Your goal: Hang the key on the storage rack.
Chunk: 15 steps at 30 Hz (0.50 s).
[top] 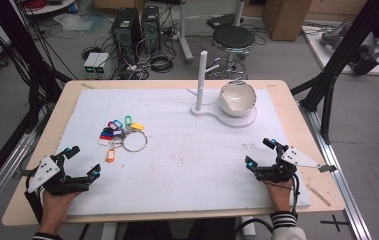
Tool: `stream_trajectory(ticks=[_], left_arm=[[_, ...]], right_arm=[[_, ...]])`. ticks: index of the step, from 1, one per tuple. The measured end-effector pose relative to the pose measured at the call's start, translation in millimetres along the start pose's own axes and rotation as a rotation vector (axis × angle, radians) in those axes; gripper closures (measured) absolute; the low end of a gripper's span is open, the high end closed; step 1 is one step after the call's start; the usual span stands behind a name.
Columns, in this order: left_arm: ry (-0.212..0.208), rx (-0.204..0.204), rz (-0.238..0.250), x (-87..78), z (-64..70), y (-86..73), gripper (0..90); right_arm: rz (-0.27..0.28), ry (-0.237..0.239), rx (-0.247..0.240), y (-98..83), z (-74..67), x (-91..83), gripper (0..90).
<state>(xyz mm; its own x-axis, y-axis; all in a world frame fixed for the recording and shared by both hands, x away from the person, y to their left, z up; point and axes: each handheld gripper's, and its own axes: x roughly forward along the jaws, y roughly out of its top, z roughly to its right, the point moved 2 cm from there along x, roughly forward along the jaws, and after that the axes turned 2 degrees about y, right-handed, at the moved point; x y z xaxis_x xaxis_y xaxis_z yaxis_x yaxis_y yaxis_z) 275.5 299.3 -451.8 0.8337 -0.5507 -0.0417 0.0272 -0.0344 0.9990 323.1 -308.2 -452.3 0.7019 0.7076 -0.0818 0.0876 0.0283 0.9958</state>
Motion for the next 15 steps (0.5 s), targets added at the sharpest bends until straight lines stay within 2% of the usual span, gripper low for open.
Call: stream_trajectory(ticks=[5, 13, 15], left_arm=[[0.000, 0.002, -0.001, -0.1, 0.1, 0.0, 1.7], [0.008, -0.011, 0.000, 0.8, -1.0, 0.8, 1.7], [0.001, 0.006, -0.003, 2.2, -1.7, 5.8, 1.7]], right_arm=[[0.000, 0.000, 0.010, -0.1, 0.3, -0.2, 0.9], [-0.001, -0.005, -0.005, 0.1, 0.4, 0.6, 0.9], [-0.005, -0.001, -0.002, 0.0, -0.9, 0.5, 0.9]])
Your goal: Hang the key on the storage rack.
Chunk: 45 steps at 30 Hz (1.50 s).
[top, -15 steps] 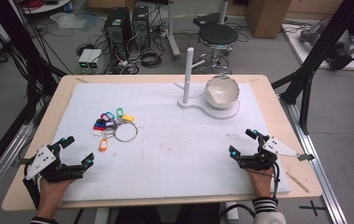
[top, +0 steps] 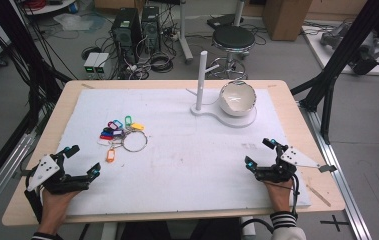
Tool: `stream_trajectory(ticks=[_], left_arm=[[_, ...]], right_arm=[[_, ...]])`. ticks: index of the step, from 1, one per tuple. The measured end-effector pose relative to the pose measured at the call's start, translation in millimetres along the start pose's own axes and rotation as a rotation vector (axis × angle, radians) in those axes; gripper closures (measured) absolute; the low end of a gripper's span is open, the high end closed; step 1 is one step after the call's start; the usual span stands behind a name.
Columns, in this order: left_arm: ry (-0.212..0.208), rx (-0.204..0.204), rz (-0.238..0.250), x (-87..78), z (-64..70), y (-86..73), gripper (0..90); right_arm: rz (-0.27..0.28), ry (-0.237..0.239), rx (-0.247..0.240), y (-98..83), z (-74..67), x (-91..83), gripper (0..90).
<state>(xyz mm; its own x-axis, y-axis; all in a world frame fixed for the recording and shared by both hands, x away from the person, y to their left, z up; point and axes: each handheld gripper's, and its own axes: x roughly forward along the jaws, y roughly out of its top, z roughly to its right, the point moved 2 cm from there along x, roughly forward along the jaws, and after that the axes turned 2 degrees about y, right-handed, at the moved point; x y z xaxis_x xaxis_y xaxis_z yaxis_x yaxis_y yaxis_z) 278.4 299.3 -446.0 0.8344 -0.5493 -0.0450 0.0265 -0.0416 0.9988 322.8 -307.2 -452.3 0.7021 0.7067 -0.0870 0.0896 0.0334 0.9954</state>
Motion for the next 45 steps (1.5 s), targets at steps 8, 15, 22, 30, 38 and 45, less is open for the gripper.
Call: stream_trajectory(ticks=[8, 15, 22, 30, 38, 45], left_arm=[[-0.029, 0.006, -0.024, 7.3, -1.3, 14.1, 1.7], [-0.080, 0.051, -0.091, 20.5, -6.6, 38.0, 1.7], [-0.137, 0.080, -0.208, 46.1, -15.6, 68.6, 1.7], [-0.214, 0.142, -0.367, 79.0, -13.7, 96.6, 1.7], [-0.285, 0.195, -0.536, 114.4, 1.9, 115.3, 1.7], [-0.289, 0.231, -0.643, 137.4, 9.7, 120.8, 1.7]], right_arm=[[-0.003, -0.001, -0.007, -0.1, 0.0, 0.0, 0.9], [-0.002, -0.002, -0.003, 0.0, 0.0, 0.0, 0.9], [-0.002, -0.001, -0.007, -0.1, 0.0, 0.0, 0.9], [-0.001, 0.001, -0.003, 0.0, 0.0, 0.0, 0.9], [-0.003, 0.000, -0.005, 0.0, 0.0, -0.1, 0.9], [-0.003, 0.000, -0.004, 0.0, 0.0, -0.1, 0.9]])
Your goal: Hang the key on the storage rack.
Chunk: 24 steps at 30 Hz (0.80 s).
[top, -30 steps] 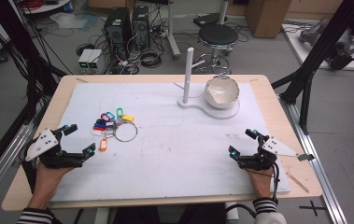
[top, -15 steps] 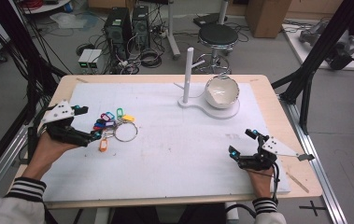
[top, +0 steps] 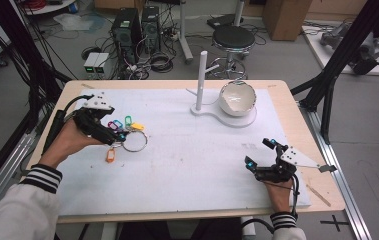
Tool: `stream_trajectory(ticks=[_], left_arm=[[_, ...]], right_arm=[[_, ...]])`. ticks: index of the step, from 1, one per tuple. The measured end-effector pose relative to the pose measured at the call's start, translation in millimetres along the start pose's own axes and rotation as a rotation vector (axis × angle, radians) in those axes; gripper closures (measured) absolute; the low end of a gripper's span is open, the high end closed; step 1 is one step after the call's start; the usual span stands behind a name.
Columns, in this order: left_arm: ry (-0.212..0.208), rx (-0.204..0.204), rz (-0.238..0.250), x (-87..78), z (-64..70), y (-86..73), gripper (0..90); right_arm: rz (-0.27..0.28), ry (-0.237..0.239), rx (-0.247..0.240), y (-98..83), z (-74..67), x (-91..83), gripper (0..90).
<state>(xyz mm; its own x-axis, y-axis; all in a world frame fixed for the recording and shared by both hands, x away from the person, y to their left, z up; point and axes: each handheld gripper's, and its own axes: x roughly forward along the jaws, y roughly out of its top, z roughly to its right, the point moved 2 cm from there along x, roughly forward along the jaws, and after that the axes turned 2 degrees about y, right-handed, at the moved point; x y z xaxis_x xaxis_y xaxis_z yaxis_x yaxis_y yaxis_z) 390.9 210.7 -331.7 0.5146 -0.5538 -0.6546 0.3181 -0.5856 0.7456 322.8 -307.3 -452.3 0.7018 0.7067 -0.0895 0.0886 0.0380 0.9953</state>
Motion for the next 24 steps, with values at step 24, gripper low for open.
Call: stream_trajectory(ticks=[24], left_arm=[[-0.056, 0.092, -0.360, 76.9, 19.1, 18.9, 1.9]], right_arm=[[0.001, -0.006, -0.004, 0.0, -0.5, 0.1, 0.9]])
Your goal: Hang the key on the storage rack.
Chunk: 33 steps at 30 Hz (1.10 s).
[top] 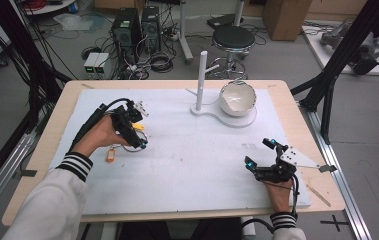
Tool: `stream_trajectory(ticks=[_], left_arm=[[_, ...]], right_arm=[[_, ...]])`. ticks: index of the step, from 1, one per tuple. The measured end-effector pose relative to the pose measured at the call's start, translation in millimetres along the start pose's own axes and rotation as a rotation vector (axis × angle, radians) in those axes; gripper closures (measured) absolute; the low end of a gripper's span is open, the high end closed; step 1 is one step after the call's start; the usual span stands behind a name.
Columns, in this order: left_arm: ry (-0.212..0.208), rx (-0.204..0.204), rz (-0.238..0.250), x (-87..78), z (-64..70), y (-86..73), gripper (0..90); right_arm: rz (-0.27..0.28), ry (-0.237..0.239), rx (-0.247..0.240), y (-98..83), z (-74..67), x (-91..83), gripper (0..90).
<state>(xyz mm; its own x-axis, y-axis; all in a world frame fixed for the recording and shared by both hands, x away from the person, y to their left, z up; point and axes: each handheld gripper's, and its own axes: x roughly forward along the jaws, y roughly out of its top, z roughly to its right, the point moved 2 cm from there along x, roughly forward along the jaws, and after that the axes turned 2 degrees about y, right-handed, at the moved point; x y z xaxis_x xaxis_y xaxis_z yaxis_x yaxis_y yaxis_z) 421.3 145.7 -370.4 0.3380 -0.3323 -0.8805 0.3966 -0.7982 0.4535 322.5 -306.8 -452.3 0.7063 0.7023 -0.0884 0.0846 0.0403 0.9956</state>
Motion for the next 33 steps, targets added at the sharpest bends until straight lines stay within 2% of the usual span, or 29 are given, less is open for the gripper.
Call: stream_trajectory(ticks=[4, 11, 13, 14, 23, 33], left_arm=[[0.001, 0.012, -0.058, 11.1, 1.1, 1.9, 1.9], [-0.003, 0.010, -0.120, 22.4, 3.6, 4.1, 2.7], [-0.008, 0.018, -0.138, 24.6, 3.9, 4.9, 5.9], [-0.014, 0.013, -0.148, 27.3, 5.0, 5.5, 11.7], [-0.021, -0.015, -0.200, 36.5, 6.4, 3.9, 16.5], [-0.042, -0.047, -0.275, 41.4, 7.5, 1.0, 32.1]], right_arm=[[0.000, -0.001, -0.001, 0.0, 0.1, 0.0, 0.9], [0.003, 0.000, -0.006, 0.0, 0.2, 0.3, 0.9], [0.003, 0.000, -0.006, 0.0, 0.2, 0.3, 0.9], [0.000, -0.001, -0.002, 0.0, 0.0, 0.0, 0.9], [0.003, 0.000, -0.007, 0.0, 0.2, 0.3, 0.9], [-0.001, 0.001, -0.004, 0.0, -0.3, 0.1, 0.9]])
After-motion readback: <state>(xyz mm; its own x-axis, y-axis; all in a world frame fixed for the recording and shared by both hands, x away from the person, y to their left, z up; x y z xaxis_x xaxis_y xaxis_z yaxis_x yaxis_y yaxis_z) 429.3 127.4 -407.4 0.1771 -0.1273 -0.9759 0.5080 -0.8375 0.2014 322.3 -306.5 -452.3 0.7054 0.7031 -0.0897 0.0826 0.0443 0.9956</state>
